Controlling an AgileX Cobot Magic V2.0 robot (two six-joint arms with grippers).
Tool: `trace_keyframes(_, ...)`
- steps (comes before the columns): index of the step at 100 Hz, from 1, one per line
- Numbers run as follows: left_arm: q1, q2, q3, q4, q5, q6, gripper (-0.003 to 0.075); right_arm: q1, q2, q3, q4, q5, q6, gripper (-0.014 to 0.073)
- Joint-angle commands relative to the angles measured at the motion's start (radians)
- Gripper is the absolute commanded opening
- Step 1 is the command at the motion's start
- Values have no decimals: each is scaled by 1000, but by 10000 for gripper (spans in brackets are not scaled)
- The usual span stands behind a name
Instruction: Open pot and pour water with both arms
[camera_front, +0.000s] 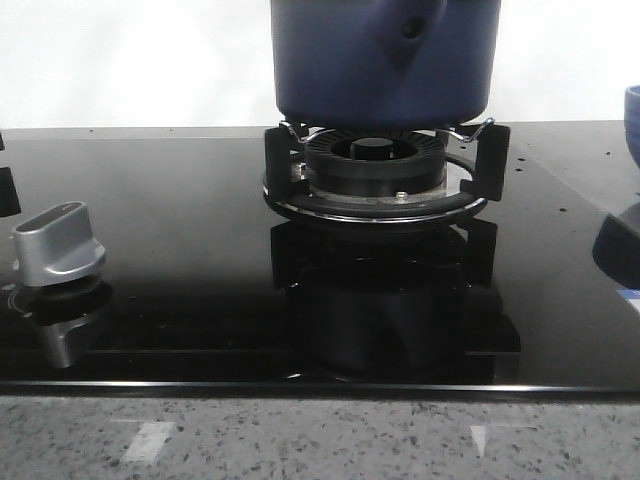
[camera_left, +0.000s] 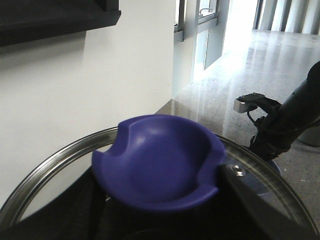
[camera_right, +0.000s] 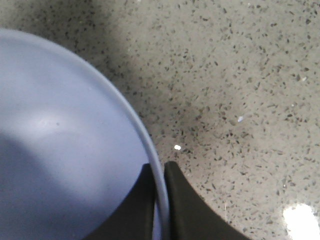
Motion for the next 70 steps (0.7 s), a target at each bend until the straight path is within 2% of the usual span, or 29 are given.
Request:
trace_keyframes(1,-8,-45,-39,-98,-3,3,272,-5,-25,-21,1,-29,0,-66)
trace_keyframes(8,-8,-45,-39,-98,-3,3,272,-5,-25,-23,1,-23,0,-41)
trace_keyframes(13,-8,-45,-39,-98,-3,3,272,-5,-25,-23,-1,-20,-1,19)
trace_keyframes(18,-8,-45,-39,-98,-3,3,272,-5,-25,-25,-1,-14,-1,113)
trace_keyframes(30,-8,-45,-39,-98,-3,3,272,-7,-25,-49,-1,19,-1,405)
trace_keyframes(37,-8,-45,-39,-98,-3,3,272,-7,-32,-83,-1,46,-1,489)
trace_keyframes(70,-62,-20,-39,-107,-29,42,272,-7,-135,-242,-3,124,-1,498)
